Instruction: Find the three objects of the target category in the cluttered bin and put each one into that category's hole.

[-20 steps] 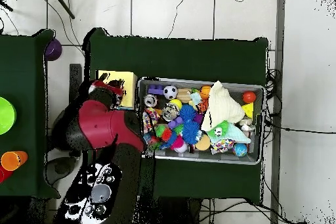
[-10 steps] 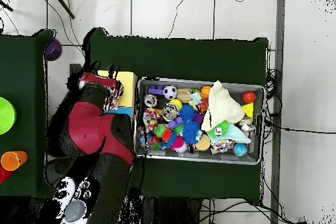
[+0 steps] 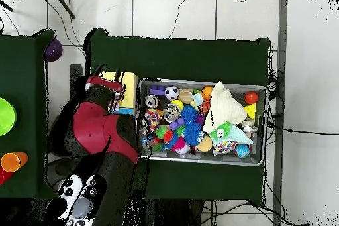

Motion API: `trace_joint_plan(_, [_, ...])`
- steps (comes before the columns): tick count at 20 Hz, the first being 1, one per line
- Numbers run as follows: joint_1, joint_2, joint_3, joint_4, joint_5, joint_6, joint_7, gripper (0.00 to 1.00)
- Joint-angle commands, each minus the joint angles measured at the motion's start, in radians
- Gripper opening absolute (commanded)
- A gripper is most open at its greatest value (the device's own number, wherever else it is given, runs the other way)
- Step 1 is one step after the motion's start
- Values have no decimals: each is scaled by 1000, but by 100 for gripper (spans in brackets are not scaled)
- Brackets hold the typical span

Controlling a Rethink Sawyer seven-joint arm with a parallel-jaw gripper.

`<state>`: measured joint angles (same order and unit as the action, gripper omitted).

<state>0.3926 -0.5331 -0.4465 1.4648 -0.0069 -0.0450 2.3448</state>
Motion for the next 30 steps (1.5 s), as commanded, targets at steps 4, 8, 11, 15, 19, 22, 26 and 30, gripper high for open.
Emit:
trace_joint_plan(4, [-105,-6,198,95,52,361,69,100])
trace_joint_plan(8, [-104,-10,200,89,54,413,74,100])
trace_joint_plan(11, [-107,-21,208,86,54,460,74,100])
trace_joint_plan(15, [-112,-28,217,84,50,479,74,100])
trace_joint_plan(19, [-95,-37,198,82,42,472,88,100])
trace_joint_plan(22, [-94,-33,195,73,38,473,84,100])
trace_joint_plan(26, [-80,-33,178,65,36,485,91,100])
trace_joint_plan(30, [-72,-26,174,44,40,569,80,100])
